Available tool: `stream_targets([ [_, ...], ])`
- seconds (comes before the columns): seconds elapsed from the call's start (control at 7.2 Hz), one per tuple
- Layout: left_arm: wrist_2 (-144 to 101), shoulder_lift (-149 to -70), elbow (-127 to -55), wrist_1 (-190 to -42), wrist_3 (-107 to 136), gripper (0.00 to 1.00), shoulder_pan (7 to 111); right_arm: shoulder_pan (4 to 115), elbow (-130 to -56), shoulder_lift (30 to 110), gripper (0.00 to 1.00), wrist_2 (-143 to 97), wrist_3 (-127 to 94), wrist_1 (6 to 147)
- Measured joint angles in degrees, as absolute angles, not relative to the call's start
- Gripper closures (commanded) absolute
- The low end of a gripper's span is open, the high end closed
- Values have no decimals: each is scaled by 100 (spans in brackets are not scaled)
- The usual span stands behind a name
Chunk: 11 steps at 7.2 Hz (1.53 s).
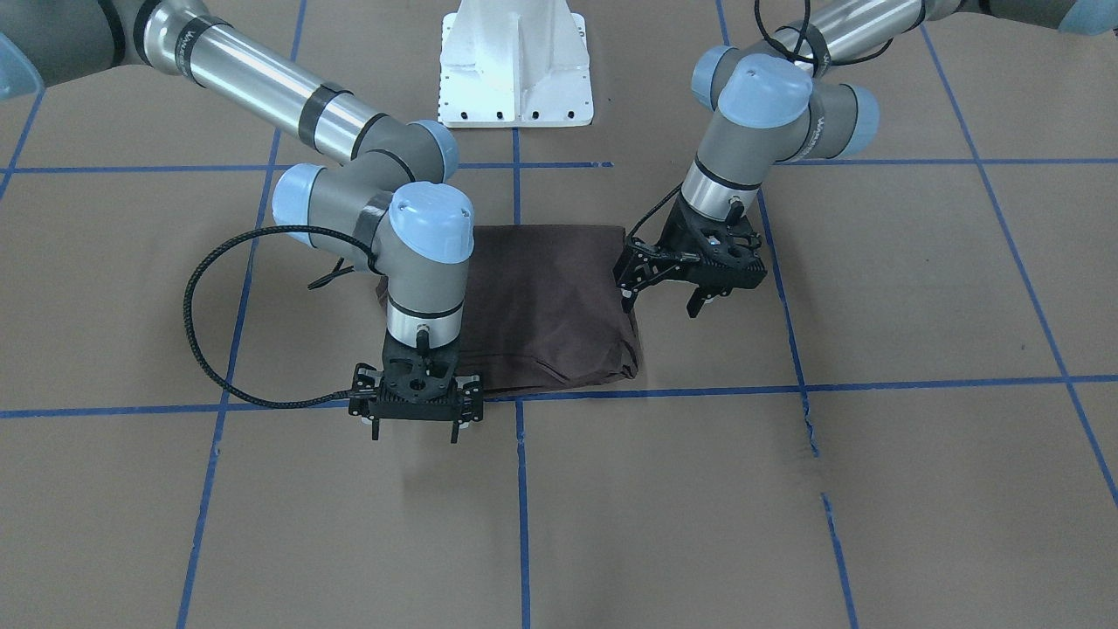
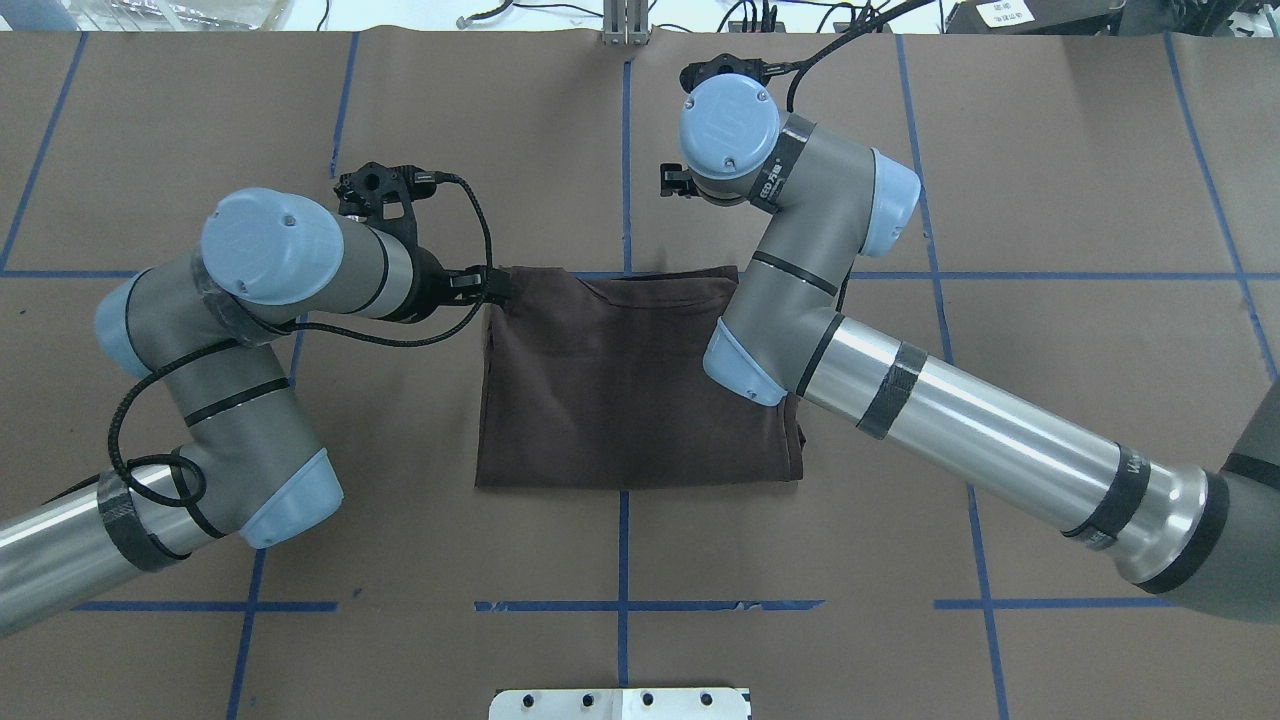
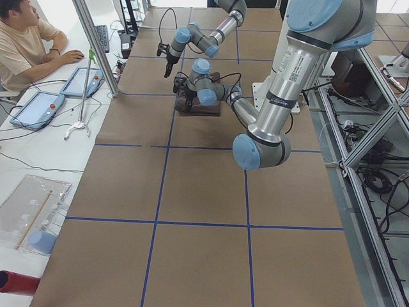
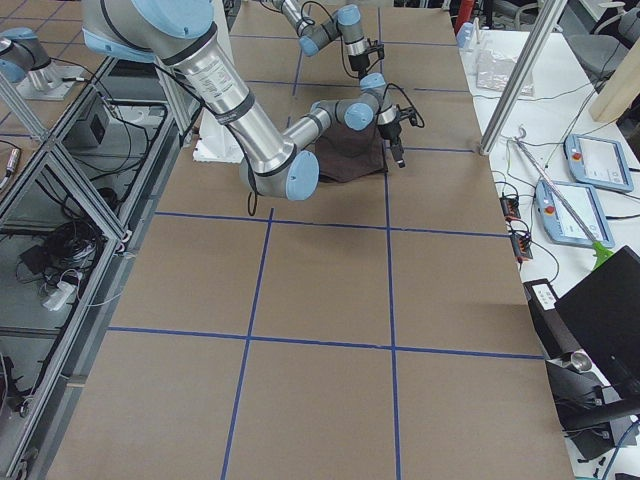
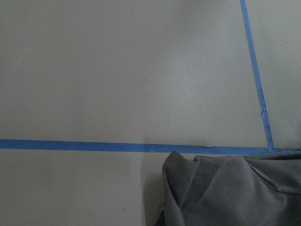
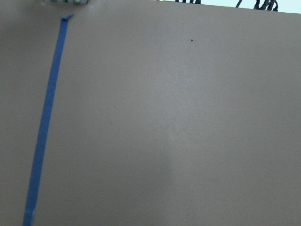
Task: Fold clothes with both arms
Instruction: 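Open the left gripper and raise it off the folded shirt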
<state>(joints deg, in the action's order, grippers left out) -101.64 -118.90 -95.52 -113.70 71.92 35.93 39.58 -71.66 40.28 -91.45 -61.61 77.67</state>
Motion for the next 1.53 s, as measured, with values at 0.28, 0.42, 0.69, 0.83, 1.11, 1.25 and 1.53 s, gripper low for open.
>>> stream_targets([
  [0.28,-10085,-12441,-8972,-11060,7294,0,3475,4084,-7361,4094,0,-9565,-6135,7744],
  [0.42,-9982,-12648,-8655,-11005,7304,0,3424,4098,-7445,4151,0,-9617,-6134,7738],
  [0.69,-9893,-12784,-8260,-10986,7281,0,3397,4103,-7576,4256,0,-9639,-6135,7740],
  [0.83,-9830,-12804,-8117,-10990,7256,0,3395,4104,-7596,4283,0,-9641,-6135,7742],
  [1.11,-9583,-12807,-7884,-10991,7054,0,3449,4104,-7603,4298,0,-9642,-6135,7738],
  [1.25,-9474,-12792,-7802,-10978,6922,0,3521,4104,-7603,4314,0,-9642,-6135,7733],
  [1.53,-9240,-12752,-7720,-10962,6512,0,3668,4105,-7604,4365,0,-9642,-6129,7727],
])
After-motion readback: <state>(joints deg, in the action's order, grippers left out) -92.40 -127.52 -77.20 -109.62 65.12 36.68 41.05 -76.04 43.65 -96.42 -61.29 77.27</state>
